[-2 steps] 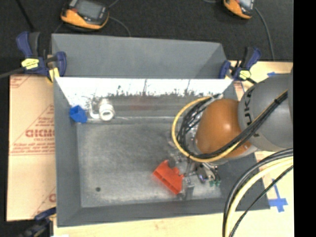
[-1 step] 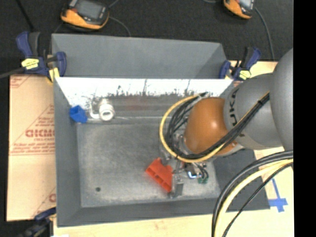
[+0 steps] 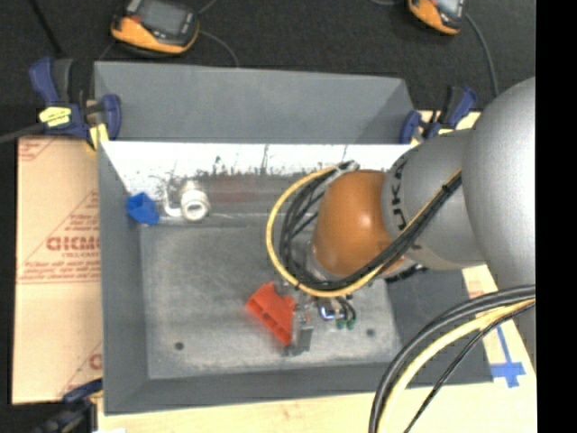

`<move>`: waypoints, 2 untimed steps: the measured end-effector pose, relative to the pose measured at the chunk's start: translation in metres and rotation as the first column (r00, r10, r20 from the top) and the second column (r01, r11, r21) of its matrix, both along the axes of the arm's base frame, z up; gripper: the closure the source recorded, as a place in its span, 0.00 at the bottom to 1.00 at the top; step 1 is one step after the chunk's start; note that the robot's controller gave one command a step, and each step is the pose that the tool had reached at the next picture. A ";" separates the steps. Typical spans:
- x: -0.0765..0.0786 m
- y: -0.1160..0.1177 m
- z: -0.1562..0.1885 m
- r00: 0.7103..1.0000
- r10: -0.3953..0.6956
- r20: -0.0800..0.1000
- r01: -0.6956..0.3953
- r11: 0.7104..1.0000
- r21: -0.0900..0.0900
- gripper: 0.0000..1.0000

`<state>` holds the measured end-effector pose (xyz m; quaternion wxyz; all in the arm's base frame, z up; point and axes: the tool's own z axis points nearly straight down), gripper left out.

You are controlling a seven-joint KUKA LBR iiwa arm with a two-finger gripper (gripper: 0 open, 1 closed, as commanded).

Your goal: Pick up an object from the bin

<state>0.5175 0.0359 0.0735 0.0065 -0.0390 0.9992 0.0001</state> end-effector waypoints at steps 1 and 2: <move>0.008 0.000 0.000 1.000 -0.015 -0.002 0.015 1.000 0.001 0.00; 0.009 -0.001 0.001 1.000 -0.012 0.000 0.012 1.000 -0.001 1.00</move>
Offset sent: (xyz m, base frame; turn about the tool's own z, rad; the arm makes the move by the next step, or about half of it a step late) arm 0.0047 0.0005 -0.0033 0.0192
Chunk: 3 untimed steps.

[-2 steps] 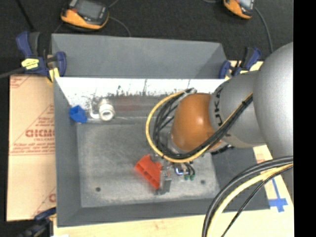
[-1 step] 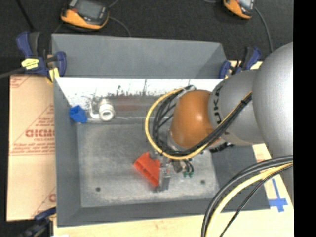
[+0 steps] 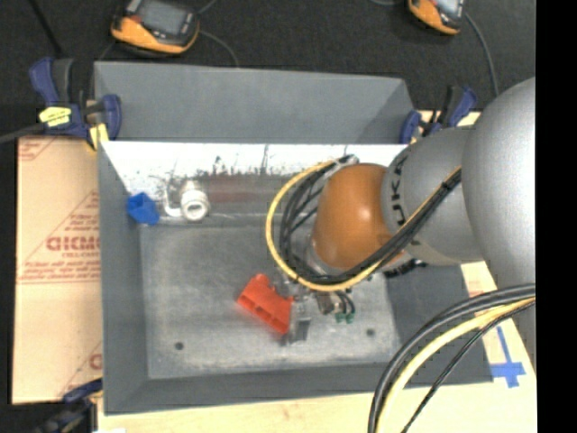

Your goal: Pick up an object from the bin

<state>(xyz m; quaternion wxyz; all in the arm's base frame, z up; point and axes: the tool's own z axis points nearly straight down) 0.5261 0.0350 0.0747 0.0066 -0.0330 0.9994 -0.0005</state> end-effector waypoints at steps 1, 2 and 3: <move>-0.029 -0.002 0.138 1.000 0.010 -0.010 -0.010 1.000 0.000 1.00; -0.029 -0.002 0.138 1.000 0.012 -0.010 -0.012 1.000 -0.001 0.00; -0.015 -0.072 0.097 0.977 -0.211 -0.013 0.211 0.978 -0.001 0.00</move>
Offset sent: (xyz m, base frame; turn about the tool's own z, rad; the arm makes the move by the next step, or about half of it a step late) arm -0.0296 -0.0014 0.1380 -0.0032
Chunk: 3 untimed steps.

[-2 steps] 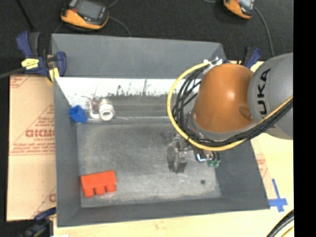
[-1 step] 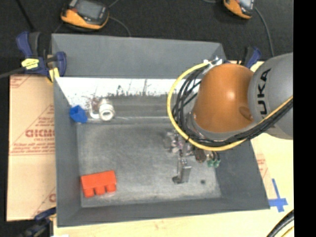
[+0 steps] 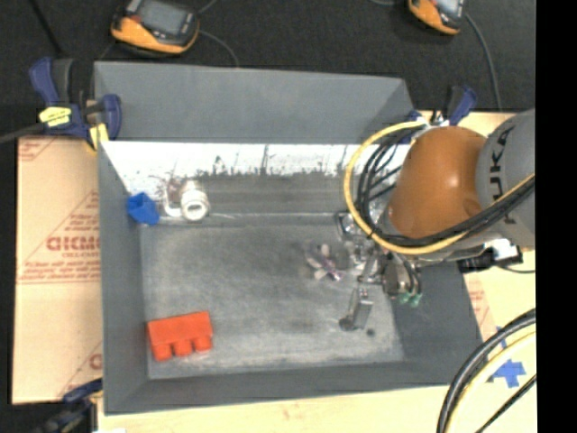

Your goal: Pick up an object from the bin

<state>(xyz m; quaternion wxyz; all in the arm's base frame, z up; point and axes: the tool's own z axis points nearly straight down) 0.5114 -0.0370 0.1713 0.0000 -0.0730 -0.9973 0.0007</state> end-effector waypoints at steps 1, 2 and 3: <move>0.052 0.066 -0.045 0.993 -0.121 0.003 0.121 0.993 0.005 0.00; 0.105 0.009 -0.005 0.878 -0.479 0.008 0.479 0.878 0.003 0.00; 0.087 -0.058 -0.102 0.994 -0.108 0.001 0.108 0.994 -0.002 0.00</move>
Offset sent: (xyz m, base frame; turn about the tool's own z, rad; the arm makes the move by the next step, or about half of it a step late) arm 0.0513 0.0634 -0.0434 0.1279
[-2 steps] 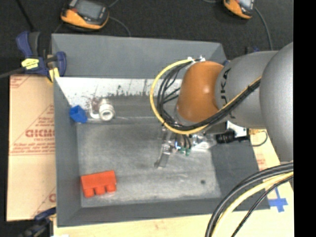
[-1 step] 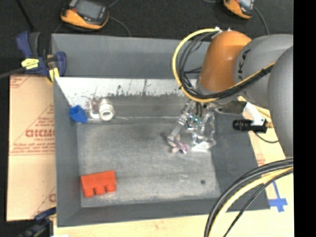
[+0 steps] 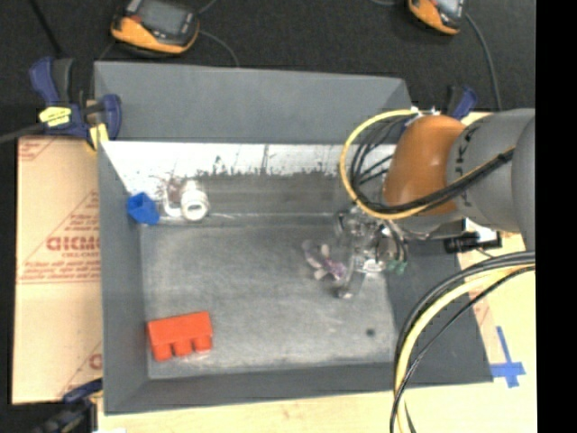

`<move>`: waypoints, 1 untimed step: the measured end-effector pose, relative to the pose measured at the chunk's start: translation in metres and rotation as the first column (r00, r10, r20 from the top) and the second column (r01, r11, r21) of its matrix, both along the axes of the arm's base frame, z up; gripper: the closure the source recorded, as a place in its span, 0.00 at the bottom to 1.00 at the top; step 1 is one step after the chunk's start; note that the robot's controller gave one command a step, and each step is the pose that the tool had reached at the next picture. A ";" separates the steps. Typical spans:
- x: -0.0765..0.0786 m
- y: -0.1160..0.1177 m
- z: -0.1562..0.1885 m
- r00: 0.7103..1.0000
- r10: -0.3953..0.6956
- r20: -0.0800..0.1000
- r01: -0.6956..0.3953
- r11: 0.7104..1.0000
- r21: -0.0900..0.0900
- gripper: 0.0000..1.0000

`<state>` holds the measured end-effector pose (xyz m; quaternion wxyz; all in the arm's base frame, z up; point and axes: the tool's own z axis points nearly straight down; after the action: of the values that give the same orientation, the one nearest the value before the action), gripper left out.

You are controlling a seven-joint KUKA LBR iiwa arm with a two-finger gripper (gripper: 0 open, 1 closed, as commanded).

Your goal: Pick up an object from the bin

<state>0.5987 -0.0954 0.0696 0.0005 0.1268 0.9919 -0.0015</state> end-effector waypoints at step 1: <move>0.001 0.001 0.002 1.000 0.004 0.004 -0.004 1.000 0.000 1.00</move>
Offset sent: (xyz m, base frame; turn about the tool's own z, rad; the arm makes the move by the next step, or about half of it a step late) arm 0.0000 0.0000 0.0000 0.0000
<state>0.6002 -0.0942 0.0714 0.0024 0.1251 0.9921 -0.0011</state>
